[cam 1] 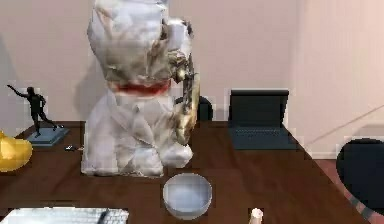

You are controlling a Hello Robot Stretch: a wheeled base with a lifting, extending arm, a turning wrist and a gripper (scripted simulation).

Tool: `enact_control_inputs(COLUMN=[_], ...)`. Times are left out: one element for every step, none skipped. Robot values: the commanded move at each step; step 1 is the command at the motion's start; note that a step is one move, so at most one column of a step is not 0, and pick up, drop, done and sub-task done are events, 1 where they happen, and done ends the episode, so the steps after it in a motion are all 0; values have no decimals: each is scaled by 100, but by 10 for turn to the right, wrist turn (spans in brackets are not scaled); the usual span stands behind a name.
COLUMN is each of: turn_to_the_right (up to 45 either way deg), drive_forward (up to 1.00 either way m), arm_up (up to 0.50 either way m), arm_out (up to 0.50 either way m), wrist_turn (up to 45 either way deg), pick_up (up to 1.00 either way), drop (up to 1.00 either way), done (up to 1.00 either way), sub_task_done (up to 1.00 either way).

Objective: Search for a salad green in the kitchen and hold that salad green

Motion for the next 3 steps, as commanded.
enact_control_inputs(turn_to_the_right=[-450,-450,-450], drive_forward=[0,0,0], arm_up=[0,0,0], arm_out=[0,0,0], wrist_turn=[0,0,0], pick_up=[0,0,0], drop=[0,0,0], done=[0,0,0], sub_task_done=[0,0,0])
